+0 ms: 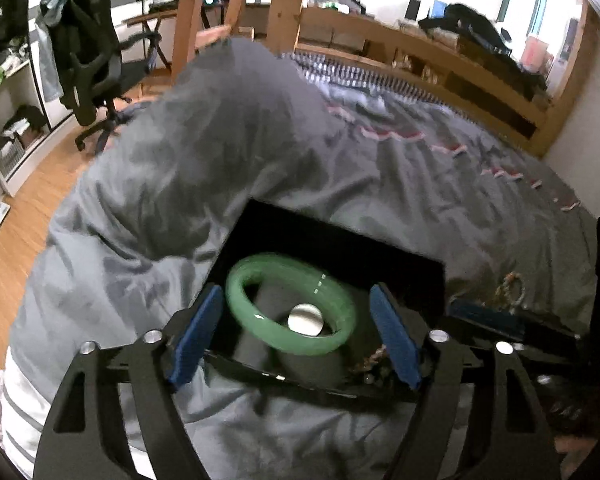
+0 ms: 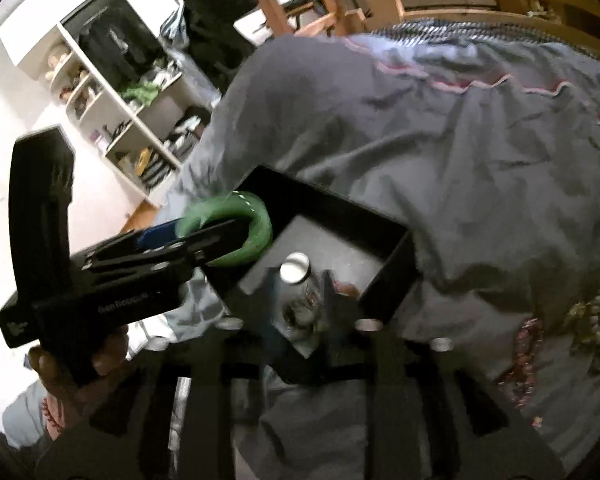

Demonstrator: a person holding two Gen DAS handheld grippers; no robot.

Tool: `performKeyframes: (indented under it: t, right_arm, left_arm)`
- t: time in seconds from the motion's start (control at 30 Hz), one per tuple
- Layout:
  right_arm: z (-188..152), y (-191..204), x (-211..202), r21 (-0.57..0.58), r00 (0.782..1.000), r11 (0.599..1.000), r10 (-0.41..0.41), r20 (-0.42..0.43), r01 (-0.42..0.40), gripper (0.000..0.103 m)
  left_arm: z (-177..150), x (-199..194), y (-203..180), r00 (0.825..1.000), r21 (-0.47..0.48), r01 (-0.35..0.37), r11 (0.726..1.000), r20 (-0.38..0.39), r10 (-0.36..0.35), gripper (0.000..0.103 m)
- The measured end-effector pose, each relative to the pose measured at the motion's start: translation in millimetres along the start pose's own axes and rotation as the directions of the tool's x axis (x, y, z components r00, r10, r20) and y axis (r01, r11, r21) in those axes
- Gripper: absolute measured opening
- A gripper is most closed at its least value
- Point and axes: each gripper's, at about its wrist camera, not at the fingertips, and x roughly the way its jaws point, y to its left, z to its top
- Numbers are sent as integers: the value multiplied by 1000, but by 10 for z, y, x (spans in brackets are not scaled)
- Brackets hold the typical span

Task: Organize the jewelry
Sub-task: 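Open both tools to drop the bangle and pink bracelet into the box, then grasp the pink figure-eight bracelet with the left tool while the right tool grasps the white bead bracelet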

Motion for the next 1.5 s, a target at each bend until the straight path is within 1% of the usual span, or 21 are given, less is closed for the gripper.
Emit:
performKeyframes:
  t: [0.03, 0.07, 0.1, 0.13, 0.17, 0.23, 0.33, 0.43, 0.63, 0.77, 0.8, 0.9, 1.0, 1.1, 1.13, 1.17, 1.2, 1.23, 1.3, 1.37, 1.5]
  right_arm:
    - [34, -36, -136, 17, 999, 1000, -3, 48, 2, 78]
    - [60, -67, -255, 29, 995, 999, -26, 93, 24, 91]
    - [87, -99, -418, 35, 986, 997, -75, 147, 70, 93]
    - [107, -109, -501, 34, 979, 993, -118, 167, 114, 94]
    - [124, -132, -596, 34, 969, 986, -170, 180, 166, 100]
    - [118, -202, -786, 36, 942, 961, -275, 193, 273, 100]
    - [26, -329, -1036, 49, 906, 927, -375, 195, 373, 100]
    - [-85, -495, -1212, 71, 889, 904, -427, 168, 421, 100]
    - [-248, -765, -1490, 118, 866, 874, -484, 128, 471, 100]
    - [-334, -888, -1624, 111, 857, 866, -500, 127, 488, 100]
    - [-365, -939, -1639, 117, 860, 868, -494, 127, 482, 100]
    - [-444, -1072, -1588, 140, 889, 893, -444, 115, 428, 100]
    - [-458, -1150, -1450, 102, 900, 903, -427, 91, 418, 99]
    - [-438, -1196, -1330, 45, 905, 908, -419, 75, 416, 91]
    - [-435, -1255, -1271, 37, 912, 913, -407, 58, 405, 85]
    - [-437, -1323, -1203, 45, 920, 920, -390, 32, 388, 70]
    - [-453, -1413, -1121, 67, 930, 928, -367, 4, 366, 62]
    - [-471, -1475, -1057, 82, 934, 930, -358, -7, 358, 60]
    - [-510, -1581, -906, 88, 928, 923, -372, -36, 373, 50]
    - [-516, -1616, -753, 45, 924, 923, -379, -43, 381, 43]
    - [-445, -1634, -554, -9, 909, 909, -416, -36, 416, 37]
  left_arm:
    - [12, -54, -2, 1000, -1, 4, 1000, 18, -4, 90]
    - [23, -128, -8, 999, -3, 10, 1000, 45, -10, 90]
    - [32, -171, -17, 998, -3, 15, 1000, 58, -14, 90]
    - [43, -217, -30, 997, -5, 22, 1000, 69, -21, 91]
    - [51, -237, -45, 997, -6, 27, 1000, 74, -27, 91]
    - [52, -261, -108, 996, 7, 39, 999, 77, -39, 92]
    - [39, -275, -229, 996, 33, 54, 998, 72, -56, 93]
    - [-12, -298, -444, 994, 76, 77, 994, 69, -82, 93]
    - [-193, -296, -907, 991, 174, 121, 977, 42, -130, 93]
    - [-397, -225, -1291, 986, 252, 160, 954, 7, -167, 93]
    - [-447, -197, -1365, 985, 264, 169, 949, -4, -175, 93]
    - [-616, -76, -1567, 979, 301, 204, 931, -45, -200, 93]
    - [-723, 91, -1734, 974, 331, 224, 916, -86, -207, 92]
    - [-786, 301, -1882, 974, 363, 225, 904, -115, -196, 92]
    - [-795, 352, -1916, 975, 369, 220, 903, -122, -188, 91]
    - [-809, 435, -1972, 976, 381, 212, 900, -132, -174, 91]
    - [-825, 512, -2030, 977, 397, 203, 895, -137, -161, 91]
    - [-843, 586, -2092, 980, 417, 192, 888, -138, -147, 91]
    - [-851, 682, -2139, 982, 426, 176, 888, -137, -129, 90]
    - [-838, 786, -2142, 980, 409, 183, 894, -153, -131, 81]
    - [-827, 917, -2108, 978, 405, 184, 896, -168, -124, 72]
